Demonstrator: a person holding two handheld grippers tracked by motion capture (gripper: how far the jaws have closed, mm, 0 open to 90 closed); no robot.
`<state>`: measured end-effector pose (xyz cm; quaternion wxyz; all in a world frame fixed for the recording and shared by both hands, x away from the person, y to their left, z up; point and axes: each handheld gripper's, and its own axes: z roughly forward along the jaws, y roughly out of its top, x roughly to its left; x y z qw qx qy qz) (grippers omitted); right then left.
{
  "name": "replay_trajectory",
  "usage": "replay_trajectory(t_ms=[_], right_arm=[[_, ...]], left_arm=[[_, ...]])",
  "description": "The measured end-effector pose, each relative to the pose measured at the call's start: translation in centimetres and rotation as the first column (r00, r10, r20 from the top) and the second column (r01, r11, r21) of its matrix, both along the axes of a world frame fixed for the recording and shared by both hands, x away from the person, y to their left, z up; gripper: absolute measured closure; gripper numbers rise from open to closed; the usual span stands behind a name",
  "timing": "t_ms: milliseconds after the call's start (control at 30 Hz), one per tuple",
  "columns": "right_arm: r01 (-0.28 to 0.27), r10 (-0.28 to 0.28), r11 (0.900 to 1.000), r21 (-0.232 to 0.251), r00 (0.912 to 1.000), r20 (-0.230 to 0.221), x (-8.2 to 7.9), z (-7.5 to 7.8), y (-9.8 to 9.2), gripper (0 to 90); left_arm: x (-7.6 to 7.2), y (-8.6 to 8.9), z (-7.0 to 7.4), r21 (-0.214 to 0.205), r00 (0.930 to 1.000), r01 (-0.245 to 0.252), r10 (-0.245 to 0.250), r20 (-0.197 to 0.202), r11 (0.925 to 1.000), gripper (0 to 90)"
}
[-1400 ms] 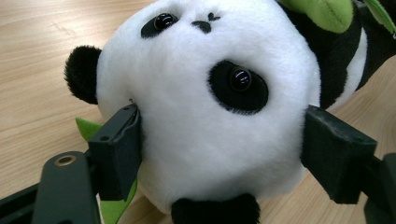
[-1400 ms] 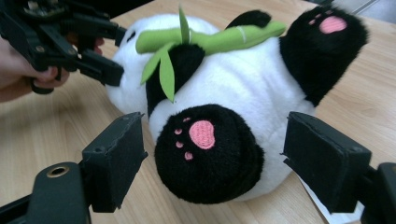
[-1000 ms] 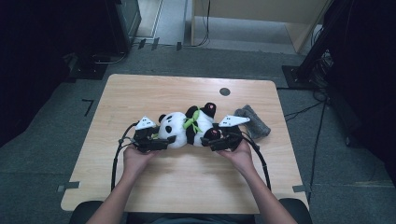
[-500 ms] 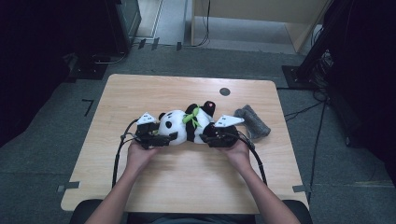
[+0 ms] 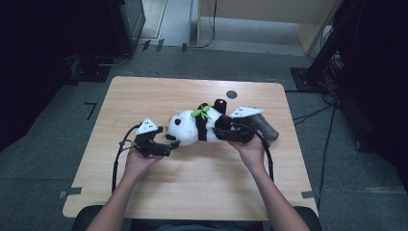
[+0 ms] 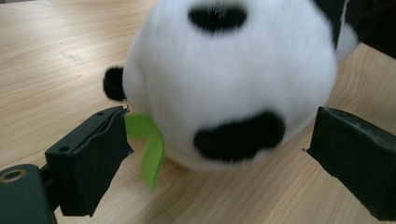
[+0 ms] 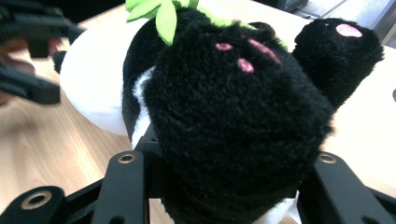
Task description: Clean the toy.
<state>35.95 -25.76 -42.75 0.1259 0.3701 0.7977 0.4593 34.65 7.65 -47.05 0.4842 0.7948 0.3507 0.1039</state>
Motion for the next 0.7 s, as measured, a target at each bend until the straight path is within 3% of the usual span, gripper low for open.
replay_trajectory(t_ms=[100, 233, 300, 433, 533, 567, 667, 700], right_arm=[[0.009, -0.009, 0.9993, 0.037, 0.9999, -0.011, -0.5, 0.8, -0.6, 52.7], [-0.012, 0.017, 0.995, 0.099, 0.9986, -0.049, -1.1, 1.7, -0.8, 52.0], [-0.034, 0.041, 0.9939, 0.104, 0.9971, -0.064, -1.3, 1.8, -0.5, 51.6], [-0.058, 0.069, 0.9914, 0.117, 0.9936, -0.089, -1.7, 1.9, 0.0, 52.1], [-0.055, 0.061, 0.9942, 0.093, 0.996, -0.064, -1.8, 1.7, 0.4, 51.1], [-0.051, 0.057, 0.9938, 0.098, 0.9963, -0.064, -1.8, 1.7, 0.3, 49.1], [-0.05, 0.057, 0.9928, 0.109, 0.996, -0.068, -1.5, 1.5, 0.0, 43.1], [-0.056, 0.06, 0.9941, 0.093, 0.9974, -0.041, -1.4, 1.3, 0.0, 33.8]], left_arm=[[-0.3, -0.3, -0.1, -0.017, 0.9997, 0.015, -0.015, 0.019, 0.9997, 0.2], [-0.8, -0.8, 0.3, -0.031, 0.9931, 0.051, -0.047, 0.107, 0.9982, 0.0], [-1.0, -1.3, 0.3, -0.016, 0.9897, 0.05, -0.047, 0.135, 0.9986, 0.0], [-0.8, -2.1, -0.3, 0.015, 0.9922, 0.036, -0.037, 0.119, 0.9993, 0.9], [-0.9, -2.1, -0.2, 0.017, 0.9905, 0.021, -0.024, 0.136, 0.9996, 20.3], [-0.8, -1.9, 0.0, -0.007, 0.9926, 0.021, -0.02, 0.12, 0.9998, 26.6], [-0.8, -1.7, 0.3, -0.012, 0.9951, 0.022, -0.02, 0.096, 0.9997, 39.0], [-0.8, -1.6, 0.5, -0.013, 0.9977, 0.018, -0.017, 0.065, 0.9998, 41.9]])
